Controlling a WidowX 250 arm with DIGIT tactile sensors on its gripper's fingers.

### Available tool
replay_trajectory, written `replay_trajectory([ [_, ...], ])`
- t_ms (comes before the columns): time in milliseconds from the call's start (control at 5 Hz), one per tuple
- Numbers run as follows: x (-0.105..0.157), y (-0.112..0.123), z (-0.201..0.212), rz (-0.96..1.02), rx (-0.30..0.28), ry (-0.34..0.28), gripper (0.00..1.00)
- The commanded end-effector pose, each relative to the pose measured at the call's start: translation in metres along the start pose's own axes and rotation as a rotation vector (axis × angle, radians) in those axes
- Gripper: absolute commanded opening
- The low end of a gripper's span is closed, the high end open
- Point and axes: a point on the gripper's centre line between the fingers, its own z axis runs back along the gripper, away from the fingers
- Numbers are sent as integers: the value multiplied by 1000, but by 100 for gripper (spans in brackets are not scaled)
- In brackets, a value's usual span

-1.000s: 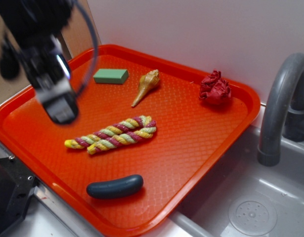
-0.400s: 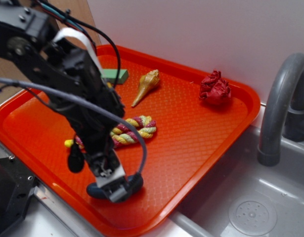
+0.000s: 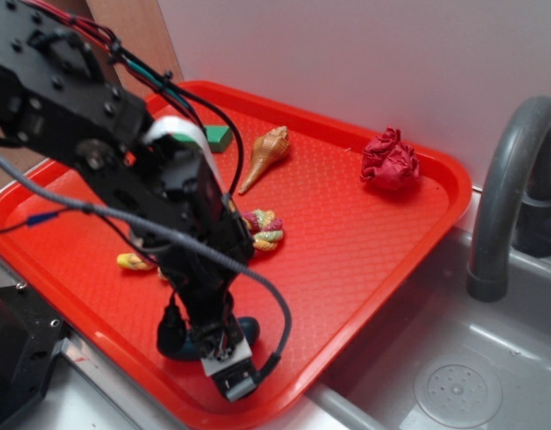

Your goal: Grab the plastic pickle.

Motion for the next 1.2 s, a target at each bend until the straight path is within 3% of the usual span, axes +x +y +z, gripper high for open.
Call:
replay_trajectory([
  [0, -13, -2, -11, -74, -58, 38, 0],
  [200, -9, 2, -1, -79, -59, 43, 0],
  [400, 4, 19, 19, 11, 6, 63, 0],
  [600, 25, 51, 47, 181, 55, 73, 0],
  [800, 43, 87, 89, 355, 43, 50, 0],
  [1000, 49, 106, 126, 430, 42, 32, 0],
])
